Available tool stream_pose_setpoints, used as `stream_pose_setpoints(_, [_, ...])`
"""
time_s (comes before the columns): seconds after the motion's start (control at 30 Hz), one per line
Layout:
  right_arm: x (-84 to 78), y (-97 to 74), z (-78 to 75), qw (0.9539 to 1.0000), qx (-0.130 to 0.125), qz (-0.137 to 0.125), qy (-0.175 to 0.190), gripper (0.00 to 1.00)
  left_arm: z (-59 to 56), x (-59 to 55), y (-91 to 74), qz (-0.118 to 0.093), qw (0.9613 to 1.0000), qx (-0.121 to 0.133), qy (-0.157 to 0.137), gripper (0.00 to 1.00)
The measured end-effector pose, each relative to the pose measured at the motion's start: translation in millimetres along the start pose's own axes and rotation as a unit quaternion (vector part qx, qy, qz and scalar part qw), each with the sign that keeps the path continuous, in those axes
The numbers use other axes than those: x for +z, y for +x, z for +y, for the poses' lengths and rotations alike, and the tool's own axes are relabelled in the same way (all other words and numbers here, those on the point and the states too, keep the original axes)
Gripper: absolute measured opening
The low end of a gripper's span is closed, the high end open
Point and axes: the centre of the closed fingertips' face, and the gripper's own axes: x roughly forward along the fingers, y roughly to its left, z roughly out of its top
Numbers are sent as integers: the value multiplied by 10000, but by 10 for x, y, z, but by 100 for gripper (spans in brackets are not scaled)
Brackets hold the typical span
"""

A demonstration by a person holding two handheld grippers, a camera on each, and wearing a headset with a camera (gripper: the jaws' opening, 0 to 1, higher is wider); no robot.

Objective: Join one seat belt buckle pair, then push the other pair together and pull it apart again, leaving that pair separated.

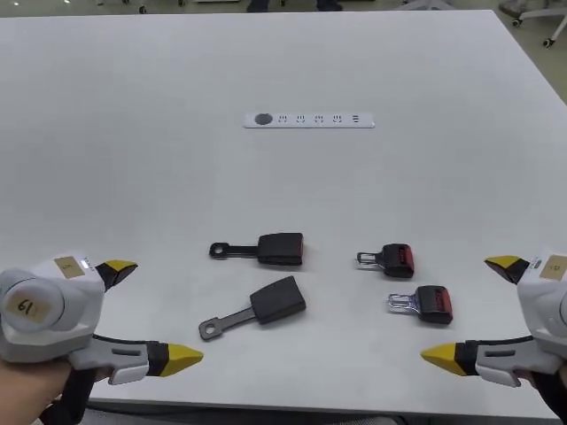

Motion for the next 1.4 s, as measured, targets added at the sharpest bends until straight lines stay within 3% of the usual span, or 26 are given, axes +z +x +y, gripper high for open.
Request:
stream_pose_setpoints(0.27, [10,0,17,10000,35,-44,-38,86,7,-35,13,69,10000,43,20,96])
stream_pose_setpoints(0.37, [3,3,10,9999,22,-35,-159,78,-1,-31,12,80,9999,30,94,95])
stream_pose_setpoints(0.67, [-7,4,-18,9998,-15,-38,-188,78,-43,-33,54,173,9994,20,314,91])
stream_pose_setpoints(0.77, [-32,1,-18,9995,2,7,-316,77,-110,-33,81,251,9987,-27,444,90])
stream_pose_setpoints(0.97, [-64,8,-8,9985,123,82,-530,73,-141,-124,162,442,9972,-80,592,86])
stream_pose_setpoints(1.2, [-62,39,-35,9965,229,120,-792,66,-191,-64,253,555,9958,-125,716,81])
stream_pose_setpoints(1.4, [-153,121,-46,9942,393,282,-959,62,-248,8,387,608,9942,-245,848,72])
